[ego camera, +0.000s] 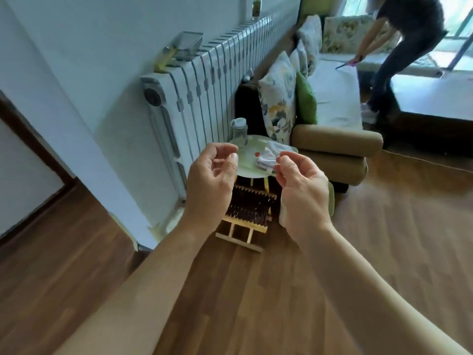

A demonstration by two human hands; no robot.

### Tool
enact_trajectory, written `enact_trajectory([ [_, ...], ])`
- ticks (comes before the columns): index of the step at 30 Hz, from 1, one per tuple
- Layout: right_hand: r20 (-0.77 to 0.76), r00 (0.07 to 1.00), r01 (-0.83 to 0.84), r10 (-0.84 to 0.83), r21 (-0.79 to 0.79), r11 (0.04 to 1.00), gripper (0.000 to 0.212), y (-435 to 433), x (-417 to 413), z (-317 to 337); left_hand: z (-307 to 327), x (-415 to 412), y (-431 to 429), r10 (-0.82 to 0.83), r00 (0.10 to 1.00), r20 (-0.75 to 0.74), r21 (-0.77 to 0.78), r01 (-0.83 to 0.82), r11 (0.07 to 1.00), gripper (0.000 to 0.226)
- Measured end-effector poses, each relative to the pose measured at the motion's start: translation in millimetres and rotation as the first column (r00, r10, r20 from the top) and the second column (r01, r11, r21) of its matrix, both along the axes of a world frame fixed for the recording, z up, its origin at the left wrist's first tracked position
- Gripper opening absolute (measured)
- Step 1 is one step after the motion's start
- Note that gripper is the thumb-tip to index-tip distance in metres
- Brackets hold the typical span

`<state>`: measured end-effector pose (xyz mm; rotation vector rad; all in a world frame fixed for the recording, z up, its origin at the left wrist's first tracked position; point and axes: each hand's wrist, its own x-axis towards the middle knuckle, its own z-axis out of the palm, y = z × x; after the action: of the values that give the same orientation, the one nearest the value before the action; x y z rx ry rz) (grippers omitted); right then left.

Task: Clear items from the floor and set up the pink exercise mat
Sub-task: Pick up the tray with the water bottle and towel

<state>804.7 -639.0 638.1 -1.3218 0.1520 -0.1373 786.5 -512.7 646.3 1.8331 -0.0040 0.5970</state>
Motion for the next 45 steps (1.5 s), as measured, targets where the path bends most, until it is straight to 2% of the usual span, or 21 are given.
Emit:
enact_trajectory([
  [5, -0.088, 0.986, 0.137, -0.139, -0.025, 0.99, 0.007, -16, 78, -19, -23, 98, 0, -0.108, 0.991, -0.076, -0.037, 0.105, 0.994, 0.012],
  [10, -0.151, 0.969, 0.186, -0.197, -0.086, 0.979, 0.009, -35, 180, -54, -55, 209, 8, -0.065, 0.985, -0.16, 0.027, 0.07, 0.997, 0.01],
  [16, -0.268, 0.945, 0.142, -0.188, -0.18, 0.973, 0.01, -43, 330, -113, -126, 360, 26, 0.068, 0.934, -0.351, 0.127, -0.025, 0.992, 0.013],
  [23, -0.359, 0.914, 0.053, -0.189, -0.355, 0.933, 0.011, -40, 455, -178, -205, 477, 38, 0.132, 0.856, -0.501, 0.222, -0.021, 0.975, 0.008],
  [25, -0.391, 0.9, 0.034, -0.191, -0.374, 0.927, 0.017, -38, 485, -205, -233, 507, 46, 0.142, 0.829, -0.54, 0.235, -0.014, 0.972, 0.009],
  [28, -0.438, 0.881, -0.008, -0.176, -0.386, 0.922, 0.028, -31, 523, -240, -274, 543, 62, 0.145, 0.794, -0.59, 0.241, 0.001, 0.971, 0.02],
  [33, -0.478, 0.865, -0.059, -0.149, -0.394, 0.917, 0.031, -3, 586, -312, -338, 614, 79, 0.17, 0.735, -0.656, 0.28, 0.028, 0.96, 0.037],
  [36, -0.521, 0.828, -0.046, -0.205, -0.428, 0.902, 0.038, 2, 607, -353, -372, 647, 89, 0.193, 0.687, -0.701, 0.304, 0.042, 0.952, 0.055],
  [38, -0.537, 0.805, -0.032, -0.254, -0.467, 0.884, 0.039, -2, 614, -377, -391, 662, 95, 0.241, 0.645, -0.726, 0.372, 0.072, 0.926, 0.067],
  [41, -0.551, 0.759, -0.052, -0.346, -0.582, 0.812, 0.041, -13, 625, -410, -415, 685, 102, 0.282, 0.585, -0.76, 0.428, 0.124, 0.895, 0.08],
  [45, -0.551, 0.68, -0.126, -0.483, -0.738, 0.663, 0.055, -28, 638, -433, -441, 708, 112, 0.262, 0.53, -0.807, 0.392, 0.147, 0.908, 0.096],
])
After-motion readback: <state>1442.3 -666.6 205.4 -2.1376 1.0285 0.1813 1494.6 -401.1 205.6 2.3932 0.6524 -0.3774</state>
